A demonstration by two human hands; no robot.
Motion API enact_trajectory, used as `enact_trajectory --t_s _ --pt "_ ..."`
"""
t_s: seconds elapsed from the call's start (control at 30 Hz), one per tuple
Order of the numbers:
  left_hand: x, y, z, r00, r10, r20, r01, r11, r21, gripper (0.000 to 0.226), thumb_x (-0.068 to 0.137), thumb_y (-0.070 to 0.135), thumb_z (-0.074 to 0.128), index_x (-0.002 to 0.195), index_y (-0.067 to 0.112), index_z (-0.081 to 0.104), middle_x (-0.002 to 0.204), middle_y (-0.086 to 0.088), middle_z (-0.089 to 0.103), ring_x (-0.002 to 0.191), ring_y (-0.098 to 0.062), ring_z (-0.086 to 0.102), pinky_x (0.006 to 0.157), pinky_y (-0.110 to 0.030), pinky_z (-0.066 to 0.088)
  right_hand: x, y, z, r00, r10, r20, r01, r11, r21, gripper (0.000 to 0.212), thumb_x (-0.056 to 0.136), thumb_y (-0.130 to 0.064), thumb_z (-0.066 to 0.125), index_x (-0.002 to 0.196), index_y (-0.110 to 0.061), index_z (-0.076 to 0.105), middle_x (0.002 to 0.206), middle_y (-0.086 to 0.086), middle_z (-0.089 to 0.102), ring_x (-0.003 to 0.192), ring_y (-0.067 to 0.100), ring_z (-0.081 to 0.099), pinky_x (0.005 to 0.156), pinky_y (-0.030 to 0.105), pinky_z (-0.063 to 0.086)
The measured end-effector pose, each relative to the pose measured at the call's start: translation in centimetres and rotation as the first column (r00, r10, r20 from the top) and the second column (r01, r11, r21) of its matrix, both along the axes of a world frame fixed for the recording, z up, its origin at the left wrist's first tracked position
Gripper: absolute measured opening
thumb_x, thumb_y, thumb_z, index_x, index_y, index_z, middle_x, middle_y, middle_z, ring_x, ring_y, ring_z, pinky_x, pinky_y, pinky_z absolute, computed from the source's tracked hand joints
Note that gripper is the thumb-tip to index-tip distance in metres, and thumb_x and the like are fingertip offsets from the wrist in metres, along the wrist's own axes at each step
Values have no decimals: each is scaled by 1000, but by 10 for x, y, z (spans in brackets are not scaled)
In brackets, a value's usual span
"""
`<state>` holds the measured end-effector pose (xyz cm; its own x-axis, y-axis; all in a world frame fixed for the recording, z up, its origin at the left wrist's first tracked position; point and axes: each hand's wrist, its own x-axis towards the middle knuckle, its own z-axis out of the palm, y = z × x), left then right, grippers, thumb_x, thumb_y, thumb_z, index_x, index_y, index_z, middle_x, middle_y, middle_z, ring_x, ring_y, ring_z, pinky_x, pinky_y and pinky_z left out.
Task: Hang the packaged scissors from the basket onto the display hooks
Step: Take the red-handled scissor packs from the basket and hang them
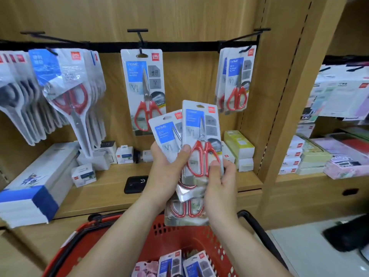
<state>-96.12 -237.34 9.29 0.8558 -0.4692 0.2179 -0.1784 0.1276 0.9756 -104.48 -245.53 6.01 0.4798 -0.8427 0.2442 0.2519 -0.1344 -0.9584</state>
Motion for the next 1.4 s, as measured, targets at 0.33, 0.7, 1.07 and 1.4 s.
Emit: enact_trajectory --t_s 0.33,0.7,1.07,1.4 --pt "-4 7 0 1000 4 -31 -5 999 -52 86 67 43 86 142 33 45 124 10 72 111 -11 72 96 -40 60 -6 -20 0 998 47 40 -55 969 241 21 106 -42 50 106 -28 65 105 -1 77 104 23 71 102 55 52" --pt "3 18 21 998 -2 -58 -1 999 -53 59 79 17 87 124 39 54 109 5 78 93 -18 78 78 -38 63 -25 -80 51 996 -38 86 20 980 200 18 106 -22 56 95 -11 64 88 7 72 76 22 69 60 34 60" --pt "15 8 45 999 25 47 -22 997 -70 64 80 16 86 131 34 53 113 3 76 92 -15 78 71 -29 64 13 -139 110 973 -202 111 197 979 53 13 105 -29 57 107 -17 61 98 4 72 65 13 70 51 26 55" --pt "16 9 45 995 31 96 -26 998 -51 57 81 12 86 119 40 53 109 4 75 88 -10 77 62 -20 60 41 -147 115 969 -237 -61 230 967 -108 21 103 -29 60 123 -26 52 108 1 67 80 16 73 60 33 59"
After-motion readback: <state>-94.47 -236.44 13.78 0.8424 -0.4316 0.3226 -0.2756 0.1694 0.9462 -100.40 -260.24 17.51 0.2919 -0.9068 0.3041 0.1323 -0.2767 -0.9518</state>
